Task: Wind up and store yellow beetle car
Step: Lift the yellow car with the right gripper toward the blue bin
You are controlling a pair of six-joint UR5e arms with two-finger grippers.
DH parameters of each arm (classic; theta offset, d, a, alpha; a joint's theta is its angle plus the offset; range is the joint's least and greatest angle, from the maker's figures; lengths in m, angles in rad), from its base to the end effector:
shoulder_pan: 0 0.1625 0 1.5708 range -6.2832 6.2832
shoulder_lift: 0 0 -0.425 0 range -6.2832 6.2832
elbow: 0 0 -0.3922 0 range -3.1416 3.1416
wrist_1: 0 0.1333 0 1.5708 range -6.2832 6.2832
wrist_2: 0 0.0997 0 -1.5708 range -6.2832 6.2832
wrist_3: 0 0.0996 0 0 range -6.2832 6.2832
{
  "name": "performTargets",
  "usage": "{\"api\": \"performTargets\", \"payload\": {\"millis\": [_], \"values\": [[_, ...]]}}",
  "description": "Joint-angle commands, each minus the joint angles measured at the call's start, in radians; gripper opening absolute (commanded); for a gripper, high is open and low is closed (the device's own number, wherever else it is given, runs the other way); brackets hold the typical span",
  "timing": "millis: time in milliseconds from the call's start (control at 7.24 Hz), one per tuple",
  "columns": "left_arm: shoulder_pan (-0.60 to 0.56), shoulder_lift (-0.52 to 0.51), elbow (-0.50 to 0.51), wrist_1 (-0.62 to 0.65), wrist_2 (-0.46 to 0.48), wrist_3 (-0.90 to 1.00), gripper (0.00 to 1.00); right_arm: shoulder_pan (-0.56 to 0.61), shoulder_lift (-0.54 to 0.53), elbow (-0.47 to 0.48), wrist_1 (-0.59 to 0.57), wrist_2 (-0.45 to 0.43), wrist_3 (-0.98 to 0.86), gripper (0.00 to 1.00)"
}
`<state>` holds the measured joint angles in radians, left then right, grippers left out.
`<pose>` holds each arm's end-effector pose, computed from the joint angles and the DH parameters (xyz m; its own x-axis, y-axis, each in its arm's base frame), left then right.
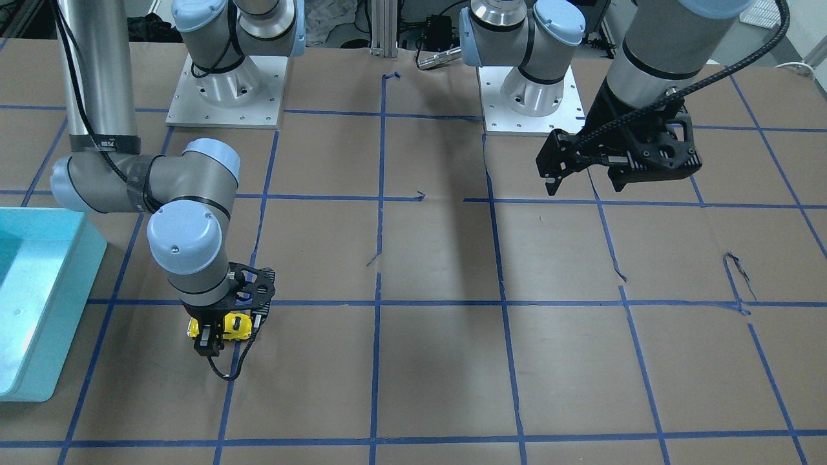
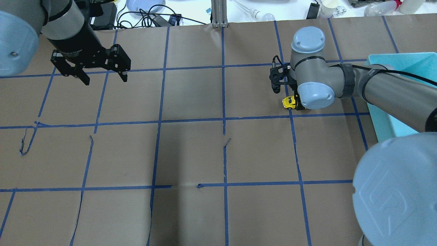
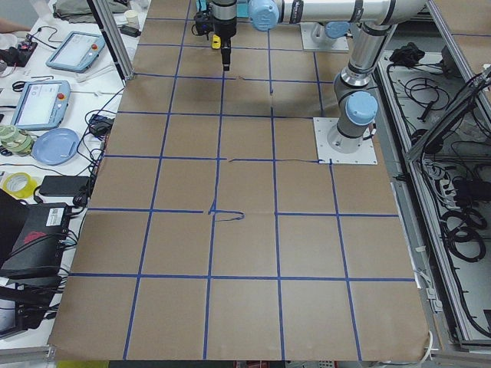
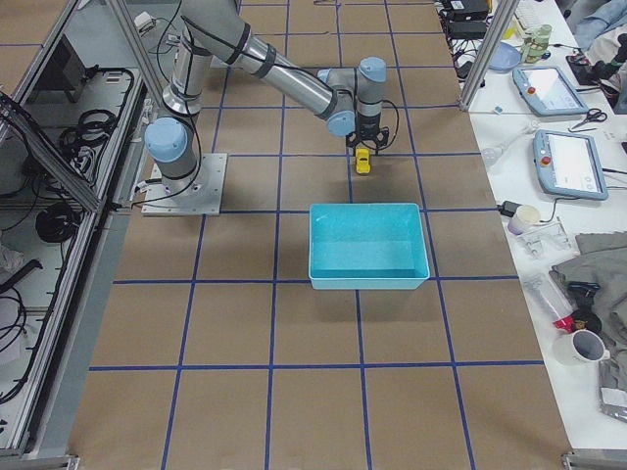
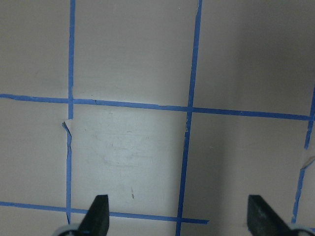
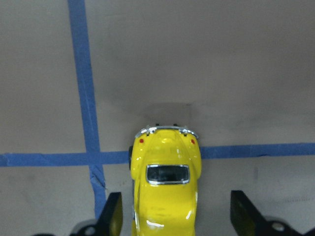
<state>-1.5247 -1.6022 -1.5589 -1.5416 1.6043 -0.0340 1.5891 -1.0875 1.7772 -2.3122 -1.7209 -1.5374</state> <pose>-0.1065 -0.5116 0.4811 -0.9962 -0.0803 -0.0332 -0.0800 0.9967 -0.0108 0.1295 -0.6024 0.1961 -0.0147 -0.9983 0.0566 -0.9888 0.0230 0.1475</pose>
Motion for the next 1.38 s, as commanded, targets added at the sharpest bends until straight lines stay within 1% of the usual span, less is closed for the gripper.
{"api": "performTargets", "payload": {"millis": [0, 138, 276, 414, 552, 691, 829, 967, 1105, 1243], "values": [[0.001, -0.001, -0.001, -0.002, 0.0, -0.001, 1.0, 0.0, -0.003, -0.002, 0.002, -0.002, -0.001, 0.22], [0.001, -0.001, -0.001, -0.002, 0.0, -0.001, 1.0, 0.0, -0.006, -0.002, 0.002, -0.006, -0.001, 0.08], [0.004, -0.002, -0.001, -0.002, 0.003, 0.0, 1.0, 0.0, -0.009, -0.004, 0.004, -0.012, -0.001, 0.05], [0.005, -0.001, -0.003, -0.002, 0.005, 0.0, 1.0, 0.0, -0.015, -0.011, 0.002, -0.016, 0.0, 0.05], [0.005, -0.001, -0.003, -0.002, 0.002, 0.0, 1.0, -0.001, -0.032, -0.051, 0.004, -0.035, -0.001, 0.05], [0.005, -0.002, -0.003, -0.002, 0.0, -0.001, 1.0, -0.008, -0.038, -0.106, 0.045, -0.075, -0.006, 0.05], [0.005, -0.001, -0.003, -0.002, 0.003, -0.001, 1.0, -0.04, -0.055, -0.157, 0.138, -0.08, -0.009, 0.05], [0.005, -0.001, -0.003, -0.002, 0.002, 0.0, 1.0, -0.102, -0.09, -0.188, 0.231, -0.075, -0.048, 0.05], [0.003, -0.001, -0.003, -0.002, 0.002, -0.001, 1.0, -0.168, -0.107, -0.197, 0.259, -0.077, -0.114, 0.04], [0.005, 0.001, -0.003, -0.003, 0.005, 0.0, 1.0, -0.228, -0.115, -0.196, 0.26, -0.071, -0.183, 0.04]]}}
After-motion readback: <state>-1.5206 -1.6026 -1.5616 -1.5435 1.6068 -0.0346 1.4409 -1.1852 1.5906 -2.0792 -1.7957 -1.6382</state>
